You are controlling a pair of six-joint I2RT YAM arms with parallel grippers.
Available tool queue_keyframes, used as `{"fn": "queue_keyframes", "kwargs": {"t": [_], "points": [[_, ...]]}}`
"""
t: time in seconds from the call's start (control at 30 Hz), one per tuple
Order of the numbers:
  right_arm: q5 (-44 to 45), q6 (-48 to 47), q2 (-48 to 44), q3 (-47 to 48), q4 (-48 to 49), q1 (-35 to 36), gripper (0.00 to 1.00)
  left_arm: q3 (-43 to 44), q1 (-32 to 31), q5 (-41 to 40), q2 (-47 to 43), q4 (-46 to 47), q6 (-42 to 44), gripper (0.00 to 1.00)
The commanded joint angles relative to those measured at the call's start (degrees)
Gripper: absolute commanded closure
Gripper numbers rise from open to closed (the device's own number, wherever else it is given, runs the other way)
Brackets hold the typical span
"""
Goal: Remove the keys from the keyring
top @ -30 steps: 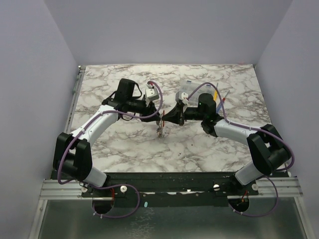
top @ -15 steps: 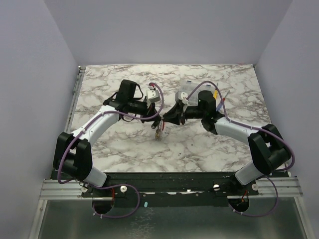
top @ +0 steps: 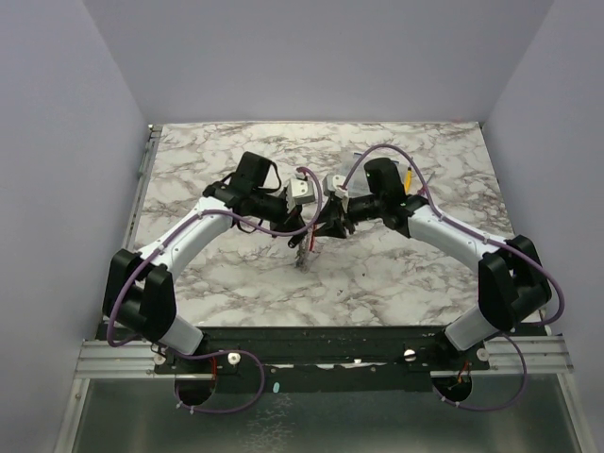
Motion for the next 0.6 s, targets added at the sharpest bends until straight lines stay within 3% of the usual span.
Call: {"fn": "queue_keyframes", "kwargs": {"t": [0.0, 0.57], "points": [[-2.2, -3.2, -0.1, 1.2, -7.5, 0.1, 0.60, 2.4, -0.8, -0.4, 0.7, -1.0, 2.1, 1.00], [-2.7, -1.2, 1.5, 3.4, -7.5, 0.9, 0.67, 3.5, -3.1, -2.4, 1.9, -1.6, 2.7, 1.00]]}}
